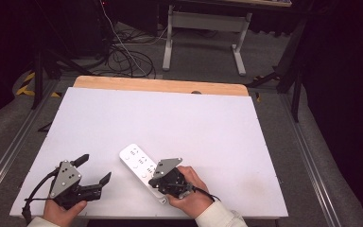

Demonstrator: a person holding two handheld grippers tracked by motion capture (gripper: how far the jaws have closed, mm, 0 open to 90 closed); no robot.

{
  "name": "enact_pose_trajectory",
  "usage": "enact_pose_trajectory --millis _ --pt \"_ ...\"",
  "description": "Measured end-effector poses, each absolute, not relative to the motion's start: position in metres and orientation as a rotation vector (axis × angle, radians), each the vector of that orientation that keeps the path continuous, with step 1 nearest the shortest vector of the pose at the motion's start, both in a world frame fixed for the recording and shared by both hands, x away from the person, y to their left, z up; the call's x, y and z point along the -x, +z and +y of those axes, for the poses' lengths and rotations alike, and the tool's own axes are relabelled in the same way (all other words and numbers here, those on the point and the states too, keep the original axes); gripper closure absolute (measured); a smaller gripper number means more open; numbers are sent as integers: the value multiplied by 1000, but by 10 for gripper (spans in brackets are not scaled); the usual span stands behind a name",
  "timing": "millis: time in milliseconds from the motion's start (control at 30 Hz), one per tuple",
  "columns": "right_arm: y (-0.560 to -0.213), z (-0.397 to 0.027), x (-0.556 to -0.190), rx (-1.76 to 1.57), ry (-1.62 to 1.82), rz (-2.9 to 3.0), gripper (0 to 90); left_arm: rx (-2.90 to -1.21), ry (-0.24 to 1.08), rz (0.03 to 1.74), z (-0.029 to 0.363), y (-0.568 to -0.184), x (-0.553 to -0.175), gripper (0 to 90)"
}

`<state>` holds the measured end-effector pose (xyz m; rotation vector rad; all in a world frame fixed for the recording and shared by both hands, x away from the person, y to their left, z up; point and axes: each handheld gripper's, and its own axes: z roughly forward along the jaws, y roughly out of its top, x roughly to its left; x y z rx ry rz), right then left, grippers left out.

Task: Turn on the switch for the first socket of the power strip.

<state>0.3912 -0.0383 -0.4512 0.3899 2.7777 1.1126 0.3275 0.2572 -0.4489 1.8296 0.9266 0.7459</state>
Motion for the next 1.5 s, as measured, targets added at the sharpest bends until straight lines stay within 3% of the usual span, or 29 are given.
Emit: enact_pose_trajectory --millis 900,967,1067,1267,1500 --pt "-414 -56 -383 -362 1280 2647 900 -1832 744 923 257 -449 -328 121" --pt "-413 -56 -383 -353 1292 2644 765 -1833 746 923 257 -449 -329 121" --pt "-411 -56 -382 -341 1302 2632 699 -1830 739 925 256 -449 -329 121" --pt "-407 -56 -384 -309 1331 2602 467 -1826 744 926 258 -449 -329 121" --pt "-399 -64 -384 -306 1400 2553 358 -1827 744 926 257 -449 -329 121"
